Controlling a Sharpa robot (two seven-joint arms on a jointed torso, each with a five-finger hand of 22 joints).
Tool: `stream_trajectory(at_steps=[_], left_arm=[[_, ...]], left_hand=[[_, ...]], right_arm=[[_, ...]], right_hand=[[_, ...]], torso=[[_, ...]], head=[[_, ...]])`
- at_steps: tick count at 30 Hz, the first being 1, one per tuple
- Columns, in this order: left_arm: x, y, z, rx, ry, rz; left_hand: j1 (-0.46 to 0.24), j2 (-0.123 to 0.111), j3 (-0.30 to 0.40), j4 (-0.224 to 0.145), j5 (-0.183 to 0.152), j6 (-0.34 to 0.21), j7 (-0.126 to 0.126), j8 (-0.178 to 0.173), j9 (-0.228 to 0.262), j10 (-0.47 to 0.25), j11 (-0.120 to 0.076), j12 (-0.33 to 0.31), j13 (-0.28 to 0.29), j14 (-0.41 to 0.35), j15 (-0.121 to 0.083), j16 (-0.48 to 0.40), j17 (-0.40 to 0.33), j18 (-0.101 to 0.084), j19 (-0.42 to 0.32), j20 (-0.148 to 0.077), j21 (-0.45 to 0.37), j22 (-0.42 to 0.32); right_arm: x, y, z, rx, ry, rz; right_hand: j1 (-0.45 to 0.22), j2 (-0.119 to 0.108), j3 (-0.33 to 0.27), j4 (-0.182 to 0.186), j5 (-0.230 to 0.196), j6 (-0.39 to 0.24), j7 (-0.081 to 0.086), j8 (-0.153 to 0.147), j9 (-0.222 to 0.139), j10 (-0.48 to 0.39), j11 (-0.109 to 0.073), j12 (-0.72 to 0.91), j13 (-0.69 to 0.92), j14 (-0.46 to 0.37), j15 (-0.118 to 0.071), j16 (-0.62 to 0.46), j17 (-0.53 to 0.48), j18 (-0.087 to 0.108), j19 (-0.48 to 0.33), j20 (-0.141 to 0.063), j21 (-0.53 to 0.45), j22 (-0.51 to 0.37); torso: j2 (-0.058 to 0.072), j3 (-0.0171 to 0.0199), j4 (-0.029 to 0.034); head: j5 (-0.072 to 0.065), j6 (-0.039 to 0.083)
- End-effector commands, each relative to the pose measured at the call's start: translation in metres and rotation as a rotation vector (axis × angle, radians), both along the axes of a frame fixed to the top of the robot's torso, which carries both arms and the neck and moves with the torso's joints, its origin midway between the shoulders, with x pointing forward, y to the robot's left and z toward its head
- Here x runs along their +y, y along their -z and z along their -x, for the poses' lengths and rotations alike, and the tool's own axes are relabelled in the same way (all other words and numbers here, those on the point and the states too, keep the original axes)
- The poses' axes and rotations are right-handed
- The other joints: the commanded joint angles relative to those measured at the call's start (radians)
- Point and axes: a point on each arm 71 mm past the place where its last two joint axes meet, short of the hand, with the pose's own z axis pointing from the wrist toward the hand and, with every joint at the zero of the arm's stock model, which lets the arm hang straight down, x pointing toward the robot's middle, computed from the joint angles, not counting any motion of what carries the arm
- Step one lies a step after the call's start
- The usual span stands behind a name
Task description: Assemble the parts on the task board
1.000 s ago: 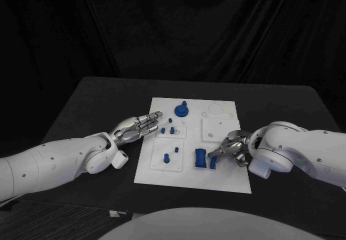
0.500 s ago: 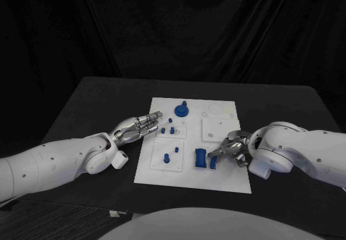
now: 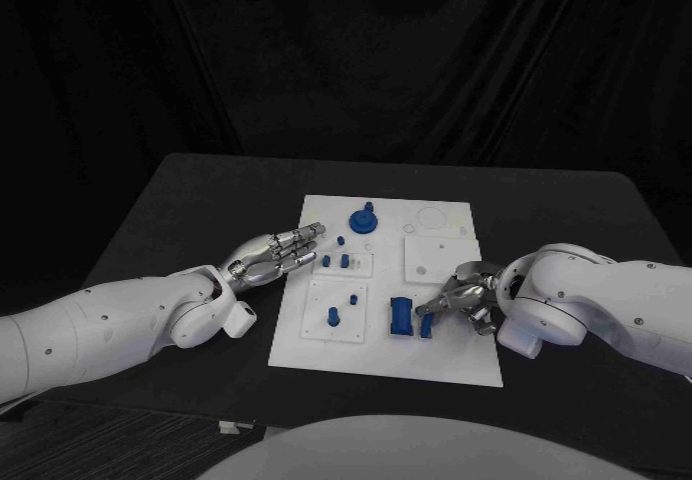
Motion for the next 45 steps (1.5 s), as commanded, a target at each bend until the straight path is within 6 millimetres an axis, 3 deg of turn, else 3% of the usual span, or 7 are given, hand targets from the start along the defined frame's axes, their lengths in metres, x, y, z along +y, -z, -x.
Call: stream_trajectory(at_steps=[1,32,38,39,42,43,45], left_arm=[[-0.002,-0.002,0.002,-0.027,0.014,0.039],[-0.003,-0.001,0.001,-0.022,0.018,0.039],[-0.002,-0.002,0.002,-0.026,0.017,0.04],[-0.002,-0.002,0.002,-0.028,0.015,0.041],[-0.002,-0.003,0.003,-0.036,0.011,0.043],[-0.001,-0.004,0.003,-0.039,0.009,0.045],[-0.001,-0.005,0.005,-0.052,0.003,0.049]], left_hand=[[0.011,-0.001,0.03,-0.005,0.021,0.008,0.002,0.013,0.015,-0.004,0.004,0.014,0.002,-0.004,0.009,-0.01,-0.007,-0.051,0.003,0.002,-0.009,-0.004],[0.011,-0.002,0.03,-0.005,0.021,0.007,0.002,0.013,0.015,-0.004,0.006,0.014,0.002,-0.004,0.01,-0.01,-0.007,-0.052,0.003,0.002,-0.009,-0.004],[0.011,-0.002,0.03,-0.005,0.021,0.008,0.002,0.013,0.015,-0.004,0.006,0.014,0.002,-0.004,0.011,-0.01,-0.007,-0.052,0.003,0.002,-0.009,-0.004],[0.011,-0.002,0.03,-0.005,0.021,0.008,0.002,0.013,0.015,-0.004,0.006,0.014,0.002,-0.004,0.011,-0.01,-0.007,-0.052,0.003,0.002,-0.009,-0.004],[0.011,-0.003,0.03,-0.005,0.021,0.01,0.001,0.013,0.015,-0.003,0.007,0.015,0.002,-0.004,0.01,-0.01,-0.007,-0.052,0.003,0.002,-0.009,-0.004],[0.011,-0.005,0.03,-0.006,0.022,0.013,0.0,0.014,0.015,-0.002,0.012,0.019,0.003,-0.004,0.007,-0.01,-0.007,-0.051,0.004,0.0,-0.008,-0.002],[0.011,-0.008,0.029,-0.006,0.022,0.017,0.002,0.014,0.016,0.0,0.013,0.022,0.004,-0.004,0.005,-0.01,-0.007,-0.05,0.006,-0.001,-0.006,-0.001]], right_arm=[[0.001,0.001,0.002,0.007,-0.004,0.004],[0.002,0.001,0.002,0.01,-0.013,0.001],[-0.002,0.0,0.004,0.005,-0.004,-0.002],[-0.003,-0.001,0.005,0.002,0.001,-0.004],[-0.009,-0.005,0.006,-0.006,0.011,-0.007],[-0.01,-0.007,0.006,-0.011,0.014,-0.008],[-0.016,-0.016,0.005,-0.03,0.025,-0.012]], right_hand=[[0.018,0.0,-0.039,0.004,-0.02,-0.034,-0.009,0.023,0.017,0.11,-0.011,-0.008,0.252,0.048,-0.009,-0.001,0.003,0.052,-0.003,-0.006,-0.022,0.138],[-0.032,-0.017,-0.095,0.084,-0.063,-0.09,-0.011,0.114,0.118,0.11,-0.012,-0.008,0.252,0.048,-0.01,-0.001,0.005,0.051,-0.003,-0.009,-0.025,0.137],[-0.066,-0.045,-0.112,0.145,-0.122,-0.103,-0.01,0.126,0.133,0.11,-0.011,-0.008,0.252,0.048,-0.008,0.0,0.006,0.052,-0.003,-0.008,-0.025,0.138],[-0.084,-0.064,-0.12,0.182,-0.128,-0.105,-0.01,0.13,0.137,0.11,-0.011,-0.008,0.252,0.048,-0.01,0.001,0.008,0.051,-0.003,-0.007,-0.024,0.138],[-0.104,-0.057,-0.144,0.209,-0.093,-0.111,-0.01,0.132,0.141,0.11,-0.011,-0.008,0.252,0.049,-0.009,0.003,0.011,0.052,-0.002,-0.009,-0.024,0.138],[-0.129,-0.059,-0.184,0.234,-0.049,-0.115,-0.01,0.135,0.146,0.11,-0.012,-0.008,0.252,0.052,-0.01,0.007,0.016,0.051,0.0,-0.009,-0.019,0.139],[-0.14,-0.052,-0.217,0.256,-0.065,-0.118,-0.01,0.138,0.149,0.11,-0.013,-0.008,0.252,0.053,-0.011,0.01,0.02,0.05,0.002,-0.01,-0.015,0.14]], torso=[[0.0,-0.0002,0.0002],[0.0,-0.0001,-0.0001],[0.0,-0.0005,0.0004],[0.0,-0.0005,0.0005],[0.0,-0.0002,0.0006],[0.0,-0.0002,0.0005],[0.0,-0.0001,0.0001]], head=[[0.0,0.0],[0.001,0.0],[0.003,0.0],[0.004,0.0],[0.008,0.0],[0.009,0.0],[0.013,0.0]])
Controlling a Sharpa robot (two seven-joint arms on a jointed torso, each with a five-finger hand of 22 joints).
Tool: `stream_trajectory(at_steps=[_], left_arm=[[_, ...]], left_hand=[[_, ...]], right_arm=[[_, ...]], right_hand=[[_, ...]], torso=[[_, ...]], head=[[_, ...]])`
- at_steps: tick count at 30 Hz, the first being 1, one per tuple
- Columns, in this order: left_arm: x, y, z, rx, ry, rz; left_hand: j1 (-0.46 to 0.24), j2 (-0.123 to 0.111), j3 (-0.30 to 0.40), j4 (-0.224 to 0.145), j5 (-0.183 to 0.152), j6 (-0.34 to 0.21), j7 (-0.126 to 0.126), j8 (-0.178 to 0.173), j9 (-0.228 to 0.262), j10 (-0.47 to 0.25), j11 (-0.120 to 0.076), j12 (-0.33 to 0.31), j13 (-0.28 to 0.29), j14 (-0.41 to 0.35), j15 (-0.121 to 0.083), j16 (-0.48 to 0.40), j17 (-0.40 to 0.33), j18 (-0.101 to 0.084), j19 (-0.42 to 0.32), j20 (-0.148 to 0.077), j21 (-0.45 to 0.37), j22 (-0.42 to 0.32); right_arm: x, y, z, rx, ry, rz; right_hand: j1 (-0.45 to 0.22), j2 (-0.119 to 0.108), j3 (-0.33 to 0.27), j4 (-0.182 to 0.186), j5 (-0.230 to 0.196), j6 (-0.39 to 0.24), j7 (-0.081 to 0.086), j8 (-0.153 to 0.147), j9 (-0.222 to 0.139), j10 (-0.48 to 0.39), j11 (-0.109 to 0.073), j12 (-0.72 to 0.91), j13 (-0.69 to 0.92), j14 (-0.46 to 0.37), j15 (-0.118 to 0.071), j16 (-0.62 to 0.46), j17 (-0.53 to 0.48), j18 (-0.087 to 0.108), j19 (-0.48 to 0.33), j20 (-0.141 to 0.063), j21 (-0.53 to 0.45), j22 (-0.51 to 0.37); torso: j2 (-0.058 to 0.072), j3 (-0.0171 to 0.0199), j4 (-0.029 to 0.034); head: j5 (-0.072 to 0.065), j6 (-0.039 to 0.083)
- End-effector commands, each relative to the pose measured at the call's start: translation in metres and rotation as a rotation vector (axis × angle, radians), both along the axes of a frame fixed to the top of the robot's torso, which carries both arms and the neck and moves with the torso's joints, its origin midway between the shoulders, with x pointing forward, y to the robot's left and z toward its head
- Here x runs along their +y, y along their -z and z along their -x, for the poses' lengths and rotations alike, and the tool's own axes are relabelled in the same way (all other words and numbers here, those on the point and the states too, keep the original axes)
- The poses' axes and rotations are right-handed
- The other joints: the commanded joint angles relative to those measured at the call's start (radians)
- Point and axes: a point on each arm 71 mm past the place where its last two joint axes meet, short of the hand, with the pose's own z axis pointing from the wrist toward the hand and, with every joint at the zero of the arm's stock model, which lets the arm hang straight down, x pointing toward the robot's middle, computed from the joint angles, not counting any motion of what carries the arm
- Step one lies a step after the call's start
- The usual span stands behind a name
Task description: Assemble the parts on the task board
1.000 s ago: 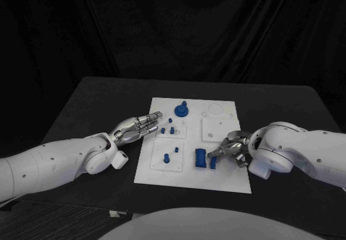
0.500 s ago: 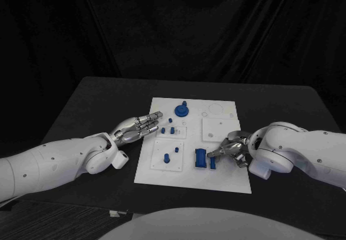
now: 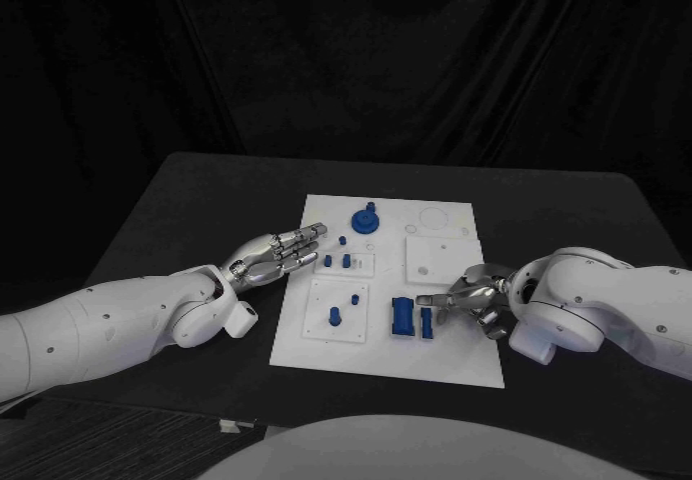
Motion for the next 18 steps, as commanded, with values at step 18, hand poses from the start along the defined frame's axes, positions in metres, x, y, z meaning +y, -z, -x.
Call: stream_trajectory(at_steps=[18], left_arm=[[0.007,-0.042,0.009,-0.195,-0.067,0.064]], left_hand=[[-0.011,-0.025,0.01,0.013,0.0,0.062,0.007,0.019,0.019,0.02,0.007,0.046,0.007,-0.004,-0.032,-0.01,-0.007,-0.031,0.008,-0.016,-0.004,0.0]], right_arm=[[-0.03,-0.113,-0.047,-0.677,0.265,-0.456]], right_hand=[[-0.232,0.156,-0.35,0.062,-0.067,0.079,-0.023,-0.005,-0.02,-0.019,-0.019,-0.206,0.042,-0.023,-0.025,-0.28,-0.309,0.085,-0.06,-0.011,-0.258,0.056]], torso=[[-0.021,0.0109,0.004]], head=[[-0.013,0.0]])
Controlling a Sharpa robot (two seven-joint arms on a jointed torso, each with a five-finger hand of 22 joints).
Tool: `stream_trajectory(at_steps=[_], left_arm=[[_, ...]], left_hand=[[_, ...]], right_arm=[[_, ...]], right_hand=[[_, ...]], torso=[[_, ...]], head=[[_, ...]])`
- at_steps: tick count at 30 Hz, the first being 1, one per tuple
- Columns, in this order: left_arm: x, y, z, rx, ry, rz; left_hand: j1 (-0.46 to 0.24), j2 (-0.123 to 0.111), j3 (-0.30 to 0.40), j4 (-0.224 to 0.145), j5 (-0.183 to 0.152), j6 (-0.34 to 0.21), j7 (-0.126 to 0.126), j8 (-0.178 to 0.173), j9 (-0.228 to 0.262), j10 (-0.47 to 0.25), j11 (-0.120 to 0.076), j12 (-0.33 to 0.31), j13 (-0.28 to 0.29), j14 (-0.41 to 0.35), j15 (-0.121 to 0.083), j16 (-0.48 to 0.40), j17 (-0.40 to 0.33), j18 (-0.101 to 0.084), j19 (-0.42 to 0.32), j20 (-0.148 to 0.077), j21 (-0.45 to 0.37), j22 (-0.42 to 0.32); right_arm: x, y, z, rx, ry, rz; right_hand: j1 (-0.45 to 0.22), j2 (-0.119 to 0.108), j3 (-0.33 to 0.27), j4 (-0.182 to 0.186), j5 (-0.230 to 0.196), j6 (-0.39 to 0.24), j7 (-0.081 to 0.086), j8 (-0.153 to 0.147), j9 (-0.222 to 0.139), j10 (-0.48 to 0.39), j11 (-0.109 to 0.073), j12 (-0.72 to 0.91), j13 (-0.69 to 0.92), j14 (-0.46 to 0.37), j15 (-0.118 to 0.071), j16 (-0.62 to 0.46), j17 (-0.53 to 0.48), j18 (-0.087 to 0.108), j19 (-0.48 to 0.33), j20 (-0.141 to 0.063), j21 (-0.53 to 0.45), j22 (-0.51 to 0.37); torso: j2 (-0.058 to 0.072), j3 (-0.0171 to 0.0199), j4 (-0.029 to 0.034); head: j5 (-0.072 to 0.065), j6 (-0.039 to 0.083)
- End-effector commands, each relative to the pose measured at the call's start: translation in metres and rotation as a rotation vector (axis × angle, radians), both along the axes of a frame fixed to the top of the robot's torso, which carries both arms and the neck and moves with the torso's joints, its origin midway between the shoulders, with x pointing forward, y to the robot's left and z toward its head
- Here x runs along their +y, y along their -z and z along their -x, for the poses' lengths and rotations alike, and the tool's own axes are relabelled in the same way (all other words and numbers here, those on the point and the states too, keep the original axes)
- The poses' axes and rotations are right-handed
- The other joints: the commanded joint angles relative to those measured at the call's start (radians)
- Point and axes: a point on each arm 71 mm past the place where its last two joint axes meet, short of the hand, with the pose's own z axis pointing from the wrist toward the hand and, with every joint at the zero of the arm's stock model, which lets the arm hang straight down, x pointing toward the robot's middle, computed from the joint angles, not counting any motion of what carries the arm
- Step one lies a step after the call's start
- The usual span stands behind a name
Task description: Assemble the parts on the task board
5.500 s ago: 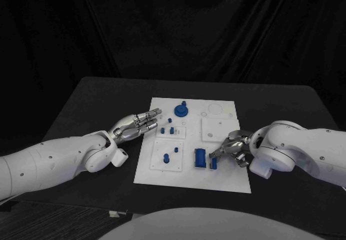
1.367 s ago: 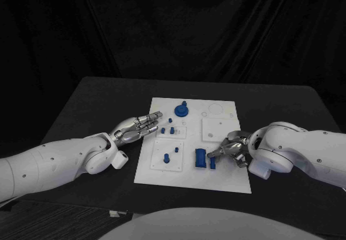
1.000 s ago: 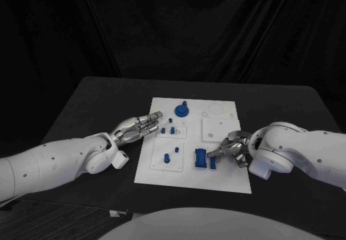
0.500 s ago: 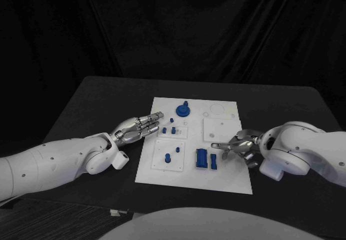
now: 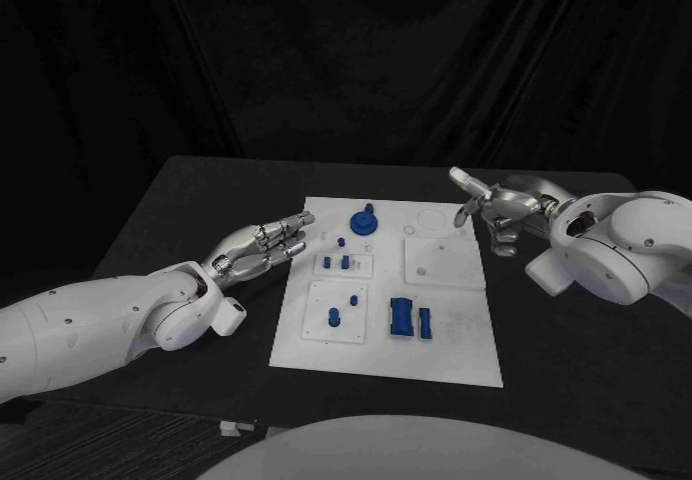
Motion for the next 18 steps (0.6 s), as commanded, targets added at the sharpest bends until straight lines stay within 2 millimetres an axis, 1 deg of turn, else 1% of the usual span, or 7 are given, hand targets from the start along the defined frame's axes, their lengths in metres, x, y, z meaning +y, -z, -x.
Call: stream_trajectory(at_steps=[1,3,5,6,7,10,18], left_arm=[[-0.004,-0.015,0.0,-0.138,-0.006,0.072],[-0.006,-0.017,0.0,-0.151,-0.005,0.079],[-0.009,-0.019,0.0,-0.164,-0.004,0.086],[-0.01,-0.02,0.0,-0.174,-0.005,0.089],[-0.011,-0.021,0.0,-0.184,-0.008,0.092],[-0.013,-0.024,0.001,-0.221,-0.021,0.098],[-0.013,-0.029,0.003,-0.29,-0.053,0.101]], left_hand=[[-0.014,-0.023,0.008,0.013,-0.004,0.02,0.0,0.013,0.017,0.006,0.0,0.019,0.006,-0.004,-0.004,-0.01,-0.007,-0.03,0.003,-0.011,-0.004,0.0],[-0.075,-0.018,-0.02,0.014,-0.09,0.029,0.0,0.012,0.017,0.005,-0.015,0.016,0.006,-0.004,-0.029,-0.01,-0.007,-0.016,-0.003,-0.02,-0.009,-0.004],[-0.09,-0.017,-0.027,0.014,-0.119,0.03,-0.002,0.012,0.017,0.004,-0.019,0.014,0.006,-0.004,-0.035,-0.01,-0.007,-0.012,-0.003,-0.023,-0.009,-0.004],[-0.165,-0.007,-0.061,-0.02,-0.257,0.023,-0.011,0.011,0.017,-0.004,-0.034,0.001,0.004,-0.004,-0.057,-0.01,-0.007,-0.005,-0.003,-0.04,-0.009,-0.004],[-0.181,-0.013,-0.071,0.009,-0.289,0.019,-0.016,0.01,0.016,-0.007,-0.041,-0.004,0.004,-0.004,-0.067,-0.01,-0.007,-0.004,-0.003,-0.047,-0.009,-0.004],[-0.218,-0.032,-0.088,0.011,-0.39,-0.03,-0.043,0.004,0.011,-0.013,-0.066,-0.011,0.003,-0.004,-0.094,-0.01,-0.007,-0.008,-0.003,-0.08,-0.009,-0.004],[-0.254,-0.109,-0.067,0.013,-0.435,-0.102,-0.153,-0.002,0.005,-0.04,-0.189,-0.054,-0.004,-0.004,-0.173,-0.01,-0.007,-0.017,-0.003,-0.169,-0.009,-0.004]], right_arm=[[-0.002,-0.017,-0.007,-0.304,0.077,-0.188],[-0.001,-0.013,-0.005,-0.366,0.052,-0.222],[0.0,-0.006,-0.002,-0.401,0.013,-0.251],[0.001,-0.001,0.0,-0.416,-0.008,-0.266],[0.001,0.004,0.002,-0.426,-0.022,-0.278],[0.0,0.017,0.008,-0.459,-0.063,-0.316],[-0.002,0.043,0.021,-0.546,-0.105,-0.384]], right_hand=[[0.018,0.037,-0.062,0.007,-0.019,-0.004,0.019,-0.057,-0.046,-0.09,0.013,-0.248,-0.072,-0.057,0.009,-0.207,-0.196,0.08,-0.089,0.011,-0.257,0.011],[0.067,0.035,-0.074,0.001,-0.025,-0.069,0.066,-0.133,-0.108,-0.393,0.069,-0.712,-0.464,-0.241,0.073,-0.552,-0.471,0.094,-0.242,0.053,-0.56,-0.129],[0.059,-0.016,-0.032,-0.022,-0.015,-0.188,0.174,-0.229,-0.173,-0.701,0.21,-0.983,-0.604,-0.553,0.2,-0.813,-0.601,0.014,-0.492,0.156,-0.774,-0.265],[0.085,-0.162,0.03,-0.024,0.049,-0.308,0.172,-0.307,-0.225,-0.889,0.304,-1.133,-0.697,-0.759,0.297,-0.958,-0.682,0.017,-0.66,0.216,-0.862,-0.355],[0.13,-0.206,0.028,0.004,0.009,-0.398,0.113,-0.358,-0.253,-0.99,0.31,-1.197,-0.731,-0.91,0.335,-1.043,-0.721,-0.01,-0.788,0.234,-0.859,-0.399],[0.167,-0.221,0.009,0.006,0.0,-0.581,-0.016,-0.411,-0.368,-1.238,0.216,-1.333,-0.887,-1.277,0.304,-1.167,-0.906,-0.002,-1.372,0.277,-0.928,-1.105],[0.23,-0.264,-0.027,0.012,0.021,-0.774,-0.179,-0.43,-0.527,-1.402,0.039,-1.425,-1.133,-1.453,0.193,-1.2,-1.06,0.028,-1.415,0.232,-0.945,-1.29]], torso=[[-0.017,0.0075,-0.0005],[-0.025,0.0108,-0.0012],[-0.033,0.0129,-0.0039],[-0.034,0.0135,-0.005],[-0.036,0.0143,-0.0062],[-0.04,0.018,-0.0086],[-0.043,0.0218,-0.0127]], head=[[0.0,0.0],[0.002,0.0],[0.002,0.0],[0.001,0.0],[0.002,0.0],[0.005,0.0],[0.009,0.0]])
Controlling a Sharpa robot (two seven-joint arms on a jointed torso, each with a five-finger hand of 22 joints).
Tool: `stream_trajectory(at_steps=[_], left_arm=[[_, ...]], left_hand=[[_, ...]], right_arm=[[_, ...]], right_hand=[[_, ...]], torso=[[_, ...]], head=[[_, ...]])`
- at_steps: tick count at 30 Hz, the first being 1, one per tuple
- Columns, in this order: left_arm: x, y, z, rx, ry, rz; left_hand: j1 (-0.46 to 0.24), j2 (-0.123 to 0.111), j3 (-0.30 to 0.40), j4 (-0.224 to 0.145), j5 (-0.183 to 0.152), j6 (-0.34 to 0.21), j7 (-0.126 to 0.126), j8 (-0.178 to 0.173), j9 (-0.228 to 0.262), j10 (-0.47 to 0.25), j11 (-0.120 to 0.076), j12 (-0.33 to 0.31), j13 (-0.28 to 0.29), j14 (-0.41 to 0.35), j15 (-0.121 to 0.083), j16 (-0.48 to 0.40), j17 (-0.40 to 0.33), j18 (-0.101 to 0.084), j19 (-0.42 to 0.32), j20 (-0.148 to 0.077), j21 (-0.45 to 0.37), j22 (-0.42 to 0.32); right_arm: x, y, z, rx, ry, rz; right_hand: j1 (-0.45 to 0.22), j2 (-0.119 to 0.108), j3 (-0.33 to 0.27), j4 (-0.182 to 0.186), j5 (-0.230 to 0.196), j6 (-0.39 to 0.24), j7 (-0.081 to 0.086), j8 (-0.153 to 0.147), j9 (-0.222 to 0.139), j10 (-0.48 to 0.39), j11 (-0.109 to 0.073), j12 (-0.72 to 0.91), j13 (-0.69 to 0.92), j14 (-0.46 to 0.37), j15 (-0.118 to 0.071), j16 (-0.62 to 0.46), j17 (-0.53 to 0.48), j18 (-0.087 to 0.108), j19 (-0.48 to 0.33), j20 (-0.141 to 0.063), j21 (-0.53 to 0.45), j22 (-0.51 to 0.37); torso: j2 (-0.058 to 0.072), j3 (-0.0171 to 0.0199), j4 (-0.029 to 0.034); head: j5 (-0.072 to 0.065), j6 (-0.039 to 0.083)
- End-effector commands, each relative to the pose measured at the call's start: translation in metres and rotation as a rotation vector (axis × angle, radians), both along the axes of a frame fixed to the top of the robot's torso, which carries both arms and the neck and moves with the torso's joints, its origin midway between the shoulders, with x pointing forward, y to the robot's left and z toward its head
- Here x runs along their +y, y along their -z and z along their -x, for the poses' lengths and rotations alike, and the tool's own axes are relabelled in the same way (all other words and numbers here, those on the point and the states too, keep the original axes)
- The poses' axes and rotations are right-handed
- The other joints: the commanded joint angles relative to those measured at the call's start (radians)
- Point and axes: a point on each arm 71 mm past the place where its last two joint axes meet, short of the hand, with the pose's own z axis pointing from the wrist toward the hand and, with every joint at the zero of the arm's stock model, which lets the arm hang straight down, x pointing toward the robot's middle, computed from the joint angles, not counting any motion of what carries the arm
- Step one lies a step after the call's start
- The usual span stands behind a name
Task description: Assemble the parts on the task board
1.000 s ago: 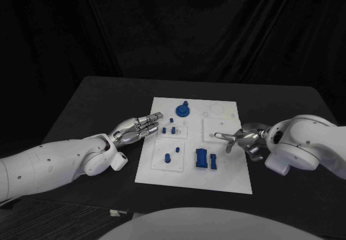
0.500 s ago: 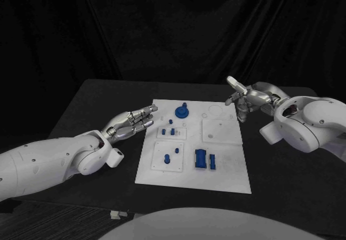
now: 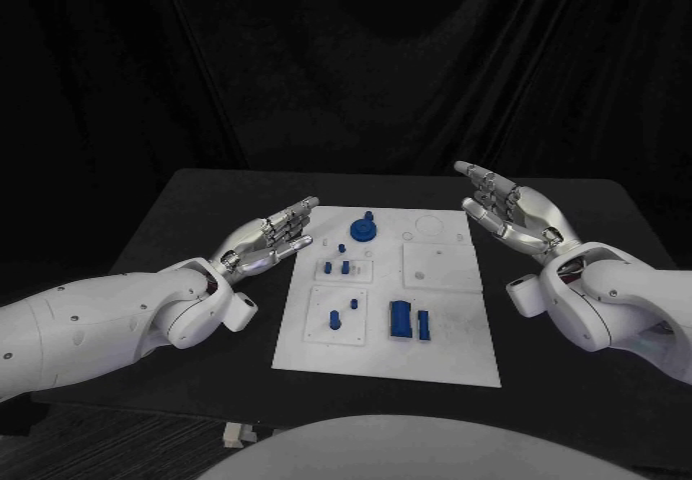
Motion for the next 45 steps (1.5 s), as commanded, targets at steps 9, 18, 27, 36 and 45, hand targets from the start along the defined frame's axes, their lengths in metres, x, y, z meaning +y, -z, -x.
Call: stream_trajectory(at_steps=[9,18,27,36,45], left_arm=[[-0.002,-0.019,0.003,-0.221,0.011,0.113],[-0.002,-0.002,-0.002,-0.02,-0.041,-0.009],[-0.023,-0.018,-0.019,-0.023,-0.196,0.044],[-0.056,-0.043,-0.04,0.048,-0.464,0.139],[-0.072,-0.054,-0.046,0.115,-0.585,0.18]], left_hand=[[0.006,-0.026,0.032,0.006,0.038,0.005,-0.004,-0.001,0.004,-0.003,-0.018,-0.014,-0.004,-0.007,-0.064,-0.01,-0.007,-0.031,0.006,-0.002,-0.009,-0.003],[-0.45,-0.073,0.114,-0.1,0.021,-0.081,0.084,-0.029,-0.024,-0.009,0.106,-0.031,-0.02,-0.007,0.022,-0.01,-0.007,-0.051,0.006,0.014,-0.009,-0.003],[-0.71,-0.161,0.154,-0.14,0.014,-0.111,0.084,-0.029,-0.024,-0.009,0.106,-0.103,-0.02,-0.007,0.022,-0.01,-0.007,-0.051,0.006,0.014,-0.009,-0.003],[-0.89,-0.161,0.193,-0.179,-0.061,-0.125,0.084,-0.029,-0.024,-0.009,0.106,-0.103,-0.02,-0.007,0.022,-0.01,-0.007,-0.052,0.006,0.014,-0.009,-0.003],[-1.015,-0.161,0.223,-0.209,-0.061,-0.153,0.084,-0.029,-0.024,-0.009,0.106,-0.103,-0.02,-0.007,0.022,-0.01,-0.007,-0.052,0.006,0.014,-0.009,-0.003]], right_arm=[[0.0,0.0,0.006,-0.151,-0.023,-0.078],[0.001,0.003,0.004,-0.111,-0.019,-0.074],[0.013,0.003,-0.014,-0.042,0.109,-0.175],[0.032,0.009,-0.037,0.101,0.304,-0.337],[0.038,0.012,-0.042,0.156,0.363,-0.388]], right_hand=[[0.024,0.026,-0.013,0.0,0.009,-0.038,0.023,-0.019,-0.052,-0.006,0.018,-0.014,-0.044,-0.01,-0.006,-0.017,-0.021,0.065,0.005,-0.007,-0.024,-0.013],[-0.573,0.149,0.135,-0.23,-0.074,-0.187,0.169,-0.055,-0.197,-0.056,0.005,-0.1,-0.218,-0.019,-0.098,-0.026,-0.041,0.049,0.005,-0.246,-0.025,-0.026],[-0.888,0.232,0.213,-0.303,-0.074,-0.291,0.169,-0.055,-0.197,-0.056,0.005,-0.1,-0.218,-0.019,-0.098,-0.026,-0.041,0.049,0.005,-0.246,-0.025,-0.026],[-0.888,0.232,0.213,-0.303,-0.074,-0.291,0.169,-0.055,-0.197,-0.056,0.005,-0.1,-0.218,-0.019,-0.098,-0.026,-0.041,0.049,0.005,-0.246,-0.025,-0.026],[-0.888,0.232,0.213,-0.303,-0.074,-0.291,0.169,-0.055,-0.197,-0.056,0.005,-0.1,-0.218,-0.019,-0.098,-0.026,-0.041,0.049,0.005,-0.246,-0.025,-0.026]], torso=[[-0.001,0.0021,-0.0057],[-0.002,0.002,-0.0057],[-0.016,-0.0037,-0.0153],[-0.039,-0.0135,-0.0319],[-0.049,-0.0179,-0.0392]], head=[[-0.005,0.0],[-0.007,0.006],[-0.028,0.082],[-0.064,0.213],[-0.081,0.272]])
